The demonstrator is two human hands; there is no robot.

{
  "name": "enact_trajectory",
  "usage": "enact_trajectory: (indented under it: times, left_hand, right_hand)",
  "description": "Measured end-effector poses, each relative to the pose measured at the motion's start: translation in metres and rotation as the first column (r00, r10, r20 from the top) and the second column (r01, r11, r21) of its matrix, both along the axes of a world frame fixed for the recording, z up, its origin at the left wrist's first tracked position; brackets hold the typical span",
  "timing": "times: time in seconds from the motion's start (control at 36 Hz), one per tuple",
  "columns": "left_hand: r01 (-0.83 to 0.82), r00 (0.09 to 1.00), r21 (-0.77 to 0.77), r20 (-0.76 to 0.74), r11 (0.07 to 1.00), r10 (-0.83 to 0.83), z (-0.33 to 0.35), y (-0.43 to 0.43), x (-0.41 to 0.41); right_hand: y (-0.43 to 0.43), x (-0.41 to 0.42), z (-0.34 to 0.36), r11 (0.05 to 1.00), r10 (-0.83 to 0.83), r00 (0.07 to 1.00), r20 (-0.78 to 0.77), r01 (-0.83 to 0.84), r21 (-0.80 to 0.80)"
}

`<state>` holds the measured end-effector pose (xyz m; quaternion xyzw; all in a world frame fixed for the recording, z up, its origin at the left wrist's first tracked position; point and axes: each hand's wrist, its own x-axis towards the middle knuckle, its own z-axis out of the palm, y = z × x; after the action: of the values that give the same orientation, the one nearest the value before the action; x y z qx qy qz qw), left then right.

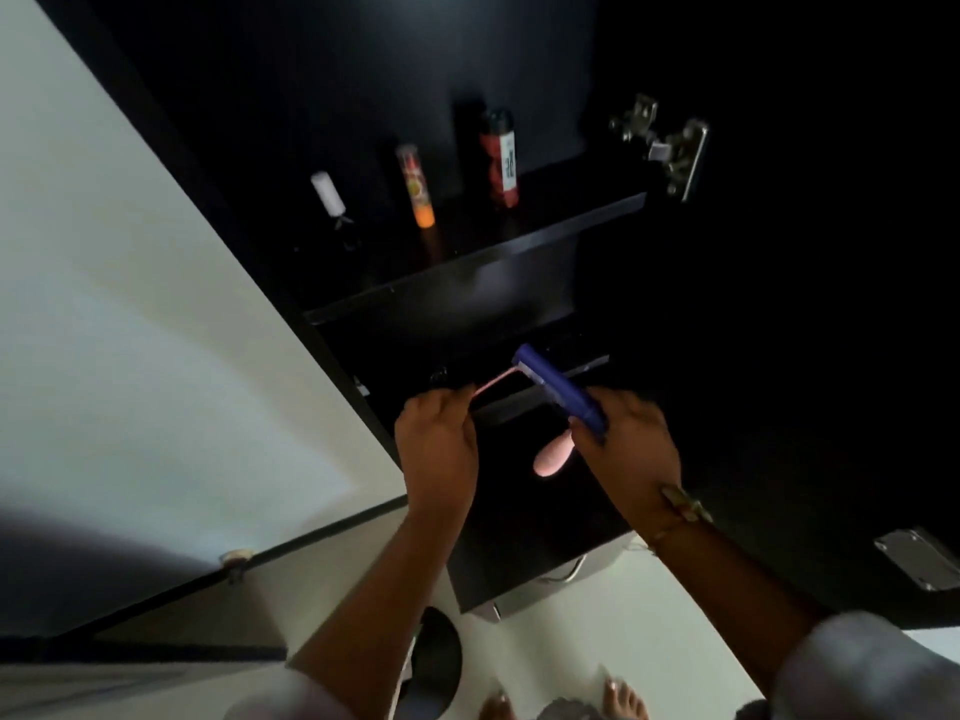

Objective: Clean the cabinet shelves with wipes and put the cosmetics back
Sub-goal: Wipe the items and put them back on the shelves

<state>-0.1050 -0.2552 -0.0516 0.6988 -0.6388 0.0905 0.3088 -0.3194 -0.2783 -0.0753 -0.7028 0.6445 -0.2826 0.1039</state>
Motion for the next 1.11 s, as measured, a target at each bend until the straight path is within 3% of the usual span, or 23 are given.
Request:
enact_trajectory:
  times: [0.11, 0.25, 0.42, 0.53, 0.72, 0.78, 0.97, 1.11]
  left_hand:
    - [-0.039, 0.993, 0.082, 0.118, 0.996, 0.029, 0.006, -0.023, 0.016]
    - [-0.086, 0.976, 0.171, 0.212, 0.981, 0.049, 0.006, -0.037, 0.021]
    - [-0.129, 0.969, 0.267, 0.237, 0.955, 0.065, -0.008, -0.048, 0.03]
    - [-0.131, 0.972, 0.306, 0.225, 0.943, 0.062, -0.022, -0.049, 0.036]
    - [-0.048, 0.991, 0.36, 0.134, 0.932, -0.001, -0.043, -0.044, 0.046]
    - [-0.073, 0.982, 0.371, 0.189, 0.926, 0.001, -0.046, -0.045, 0.046]
    - [-0.059, 0.985, 0.345, 0.174, 0.937, -0.002, -0.05, -0.044, 0.047]
    - [-0.05, 0.98, 0.294, 0.2, 0.955, -0.01, -0.053, -0.044, 0.047]
  right_hand:
    - [-0.037, 0.013, 0.015, 0.993, 0.006, 0.978, -0.208, -0.031, -0.118]
    - [-0.072, 0.025, 0.018, 0.99, 0.025, 0.933, -0.358, -0.074, -0.122]
    - [-0.097, 0.036, 0.02, 0.979, 0.041, 0.856, -0.515, -0.139, -0.152]
    - [-0.109, 0.041, 0.027, 0.98, 0.094, 0.804, -0.587, -0.178, -0.088]
    - [-0.128, 0.042, 0.029, 0.991, 0.097, 0.754, -0.65, -0.132, -0.006]
    - [-0.131, 0.042, 0.026, 0.992, 0.096, 0.759, -0.643, -0.125, 0.001]
    - [-0.134, 0.044, 0.019, 0.997, 0.066, 0.749, -0.659, -0.071, 0.02]
    - [-0.133, 0.045, 0.022, 0.989, 0.15, 0.775, -0.614, -0.108, 0.106]
